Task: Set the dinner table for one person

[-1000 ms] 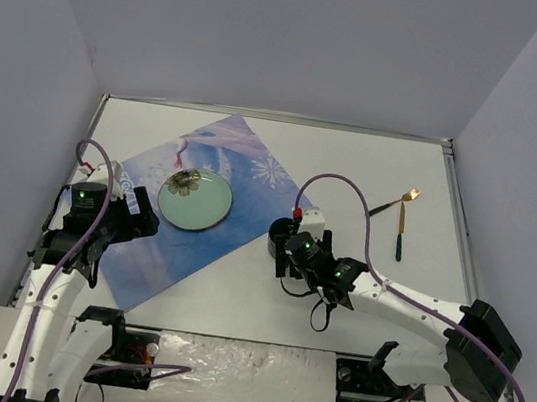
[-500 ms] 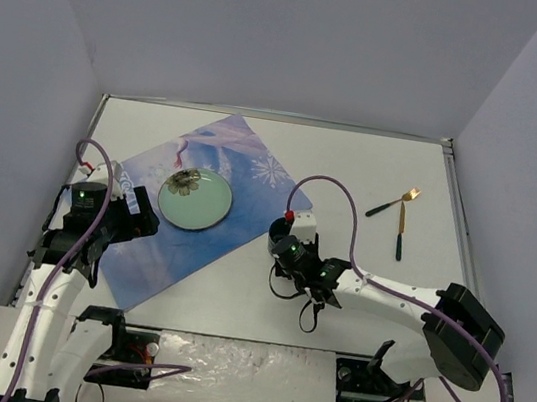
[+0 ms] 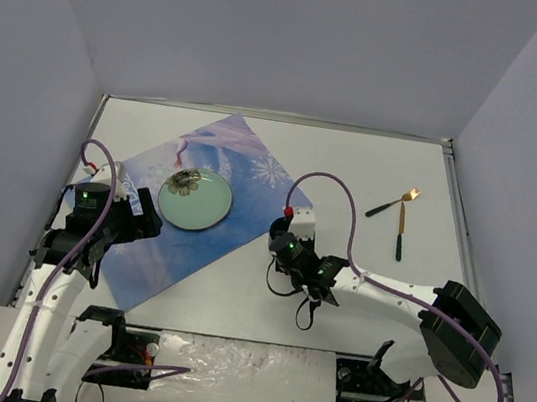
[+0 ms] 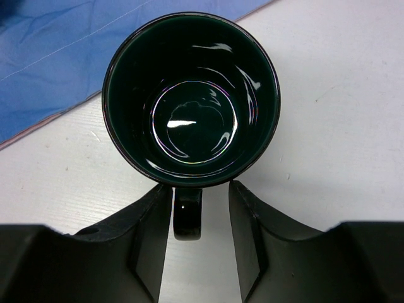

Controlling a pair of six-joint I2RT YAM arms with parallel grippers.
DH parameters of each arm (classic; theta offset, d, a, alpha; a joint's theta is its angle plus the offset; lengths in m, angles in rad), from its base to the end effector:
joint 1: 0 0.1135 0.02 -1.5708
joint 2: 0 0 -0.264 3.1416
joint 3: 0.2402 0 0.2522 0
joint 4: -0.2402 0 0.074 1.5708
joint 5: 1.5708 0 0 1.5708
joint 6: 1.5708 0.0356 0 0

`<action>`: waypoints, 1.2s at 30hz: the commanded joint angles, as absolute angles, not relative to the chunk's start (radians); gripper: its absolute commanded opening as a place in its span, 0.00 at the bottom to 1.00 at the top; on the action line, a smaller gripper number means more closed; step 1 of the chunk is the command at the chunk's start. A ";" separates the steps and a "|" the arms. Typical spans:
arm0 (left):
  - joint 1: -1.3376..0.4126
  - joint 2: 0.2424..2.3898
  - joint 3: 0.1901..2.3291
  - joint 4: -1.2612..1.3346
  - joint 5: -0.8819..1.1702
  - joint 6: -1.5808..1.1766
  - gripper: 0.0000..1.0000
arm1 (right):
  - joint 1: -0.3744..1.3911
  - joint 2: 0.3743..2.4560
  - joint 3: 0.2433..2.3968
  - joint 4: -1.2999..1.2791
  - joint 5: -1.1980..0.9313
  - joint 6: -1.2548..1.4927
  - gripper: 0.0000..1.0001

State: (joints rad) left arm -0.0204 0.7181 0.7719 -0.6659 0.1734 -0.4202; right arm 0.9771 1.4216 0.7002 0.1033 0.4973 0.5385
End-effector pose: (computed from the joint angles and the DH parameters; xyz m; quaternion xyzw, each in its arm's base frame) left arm 0.1517 -0.0092 0.2976 -0.1364 0.8743 -0.1754 0.4316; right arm 0.1764 0.2310 0.1968 -0.0772 0.8653 0.1466 0.4731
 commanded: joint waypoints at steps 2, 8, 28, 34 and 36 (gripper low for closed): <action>-0.027 0.723 0.786 -0.632 0.166 -0.423 0.97 | 0.985 1.439 0.746 0.172 0.571 0.548 0.35; -0.029 0.723 0.787 -0.632 0.164 -0.422 0.97 | 0.985 1.448 0.744 0.186 0.588 0.557 0.33; -0.035 0.727 0.786 -0.633 0.164 -0.422 0.97 | 0.981 1.424 0.736 0.207 0.654 0.588 0.20; -0.037 0.727 0.785 -0.632 0.166 -0.420 0.97 | 0.965 1.405 0.734 0.210 0.652 0.553 0.01; -0.037 0.729 0.786 -0.632 0.165 -0.421 0.97 | 0.950 1.384 0.729 0.210 0.647 0.528 0.00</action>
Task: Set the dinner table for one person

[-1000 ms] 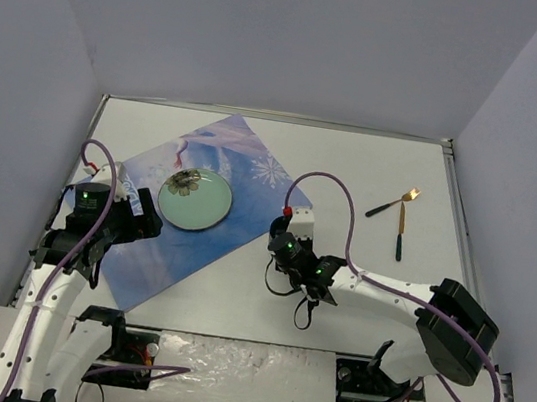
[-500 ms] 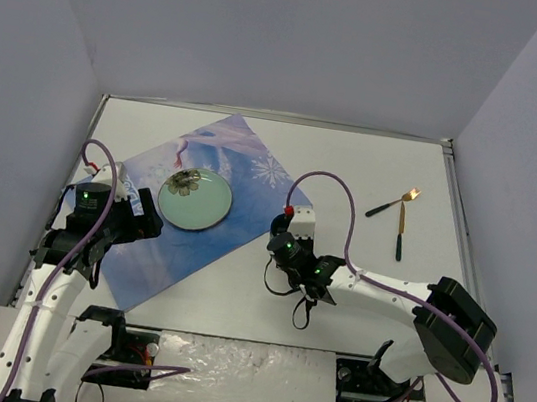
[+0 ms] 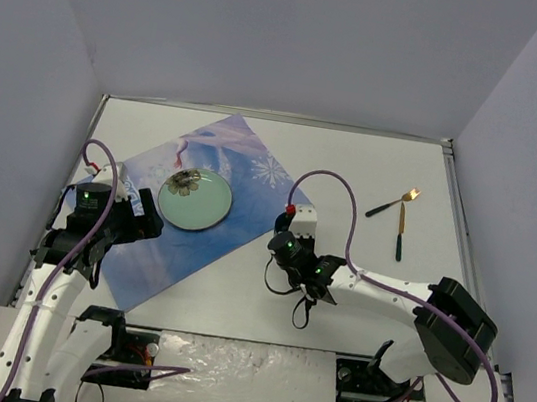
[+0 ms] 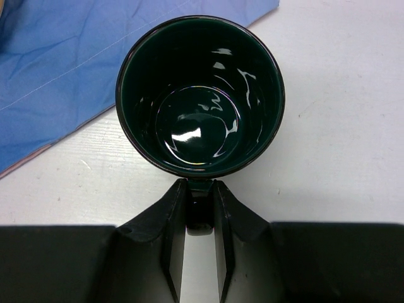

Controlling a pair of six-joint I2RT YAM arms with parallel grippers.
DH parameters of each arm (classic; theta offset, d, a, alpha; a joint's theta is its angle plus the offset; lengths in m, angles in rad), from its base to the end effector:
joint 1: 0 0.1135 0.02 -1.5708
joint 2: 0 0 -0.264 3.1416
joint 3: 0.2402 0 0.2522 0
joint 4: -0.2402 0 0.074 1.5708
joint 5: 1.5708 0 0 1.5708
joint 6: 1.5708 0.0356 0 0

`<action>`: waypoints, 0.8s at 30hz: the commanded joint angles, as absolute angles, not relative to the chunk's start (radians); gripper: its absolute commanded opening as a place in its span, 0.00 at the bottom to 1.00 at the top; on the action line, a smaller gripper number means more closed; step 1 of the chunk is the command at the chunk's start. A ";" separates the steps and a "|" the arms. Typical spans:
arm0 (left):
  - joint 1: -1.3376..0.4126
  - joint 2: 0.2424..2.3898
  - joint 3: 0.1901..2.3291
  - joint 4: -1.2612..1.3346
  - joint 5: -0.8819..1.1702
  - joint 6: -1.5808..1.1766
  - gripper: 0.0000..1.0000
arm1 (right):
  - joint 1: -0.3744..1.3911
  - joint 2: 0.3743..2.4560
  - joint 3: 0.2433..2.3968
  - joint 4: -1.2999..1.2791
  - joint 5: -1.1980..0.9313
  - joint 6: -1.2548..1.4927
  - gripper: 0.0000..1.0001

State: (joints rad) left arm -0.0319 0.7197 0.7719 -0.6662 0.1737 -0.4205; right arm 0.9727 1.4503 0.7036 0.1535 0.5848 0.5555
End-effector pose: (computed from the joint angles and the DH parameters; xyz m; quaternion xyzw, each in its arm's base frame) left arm 0.1518 -0.0110 0.2974 -0.1316 0.8755 -0.1779 0.4297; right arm 0.1822 0.2325 0.1953 -0.0427 0.8551 0.1273 0.5007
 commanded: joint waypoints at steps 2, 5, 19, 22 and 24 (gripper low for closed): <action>-0.040 0.728 0.787 -0.632 0.164 -0.422 0.97 | 0.942 1.350 0.722 0.210 0.641 0.480 0.00; -0.041 0.727 0.786 -0.632 0.164 -0.421 0.97 | 0.932 1.286 0.723 0.210 0.623 0.384 0.00; -0.043 0.721 0.784 -0.629 0.170 -0.422 0.97 | 0.742 1.222 0.985 0.229 0.223 -0.145 0.00; -0.043 0.725 0.785 -0.629 0.167 -0.421 0.97 | 0.673 1.338 1.101 0.243 0.051 -0.225 0.00; -0.043 0.726 0.784 -0.630 0.166 -0.420 0.97 | 0.634 1.413 1.167 0.259 -0.062 -0.257 0.00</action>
State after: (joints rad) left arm -0.0387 0.7200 0.7719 -0.6674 0.1738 -0.4206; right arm 0.6960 1.2939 1.0089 0.1050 0.1973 -0.1125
